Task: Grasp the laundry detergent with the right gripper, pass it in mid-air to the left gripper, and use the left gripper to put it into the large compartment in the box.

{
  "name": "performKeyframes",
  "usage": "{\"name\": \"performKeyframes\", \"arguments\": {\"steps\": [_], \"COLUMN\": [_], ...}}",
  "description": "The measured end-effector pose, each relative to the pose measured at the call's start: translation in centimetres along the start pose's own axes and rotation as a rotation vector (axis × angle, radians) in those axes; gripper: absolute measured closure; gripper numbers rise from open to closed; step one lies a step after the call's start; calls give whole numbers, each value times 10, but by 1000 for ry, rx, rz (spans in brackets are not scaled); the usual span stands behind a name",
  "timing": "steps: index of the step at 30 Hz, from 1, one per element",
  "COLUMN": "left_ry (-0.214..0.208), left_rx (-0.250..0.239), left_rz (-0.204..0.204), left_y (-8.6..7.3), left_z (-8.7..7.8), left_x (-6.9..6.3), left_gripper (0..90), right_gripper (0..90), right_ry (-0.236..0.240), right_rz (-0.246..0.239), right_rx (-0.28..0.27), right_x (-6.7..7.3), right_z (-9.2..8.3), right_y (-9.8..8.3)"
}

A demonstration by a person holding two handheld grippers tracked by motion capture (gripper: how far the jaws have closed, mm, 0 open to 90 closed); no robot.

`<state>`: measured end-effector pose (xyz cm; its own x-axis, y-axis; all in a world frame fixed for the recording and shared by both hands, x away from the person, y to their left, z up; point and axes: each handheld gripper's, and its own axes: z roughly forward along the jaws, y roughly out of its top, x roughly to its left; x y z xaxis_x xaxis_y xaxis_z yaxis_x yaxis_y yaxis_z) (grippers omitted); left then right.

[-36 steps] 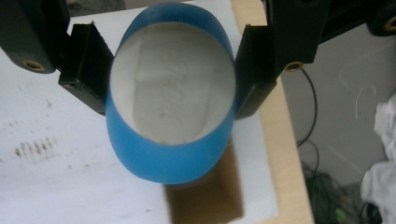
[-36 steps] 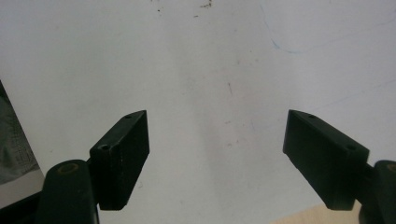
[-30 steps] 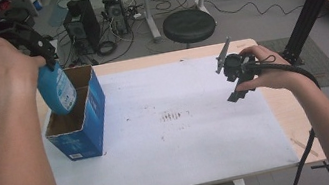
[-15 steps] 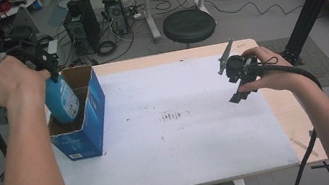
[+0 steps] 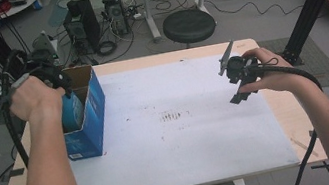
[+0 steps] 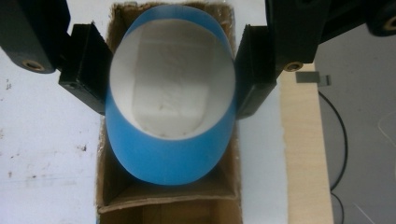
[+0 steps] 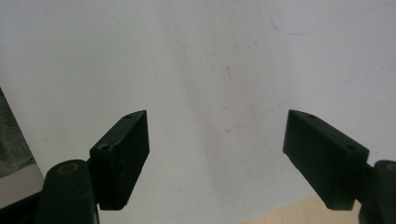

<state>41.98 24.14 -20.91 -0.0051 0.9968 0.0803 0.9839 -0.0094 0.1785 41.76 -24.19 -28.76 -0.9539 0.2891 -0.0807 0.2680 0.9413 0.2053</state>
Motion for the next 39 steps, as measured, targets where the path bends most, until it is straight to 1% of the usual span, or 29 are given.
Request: {"name": "performKeyframes", "arguments": {"steps": [13, 19, 23, 27, 32, 39], "left_ry": [5, 3, 1, 15, 15, 19], "left_rx": [40, 60, 69, 77, 71, 73], "left_rz": [10, 15, 20, 25, 21, 28], "left_y": [-3, -4, -4, -5, -6, -6], "left_z": [37, 50, 54, 57, 58, 60], "left_x": [-5, -6, -5, -7, -6, -8], "left_gripper": [386, 386, 386, 386, 386, 383], "right_gripper": [229, 230, 231, 231, 232, 233], "right_ry": [8, 8, 12, 13, 17, 19], "right_rz": [5, 5, 5, 5, 4, 3], "right_rx": [4, 2, 7, 6, 4, 2], "right_x": [0, 0, 0, 0, 0, 0], "right_z": [5, 6, 7, 9, 11, 13], "right_y": [-2, -3, -2, -2, -1, -2]}}
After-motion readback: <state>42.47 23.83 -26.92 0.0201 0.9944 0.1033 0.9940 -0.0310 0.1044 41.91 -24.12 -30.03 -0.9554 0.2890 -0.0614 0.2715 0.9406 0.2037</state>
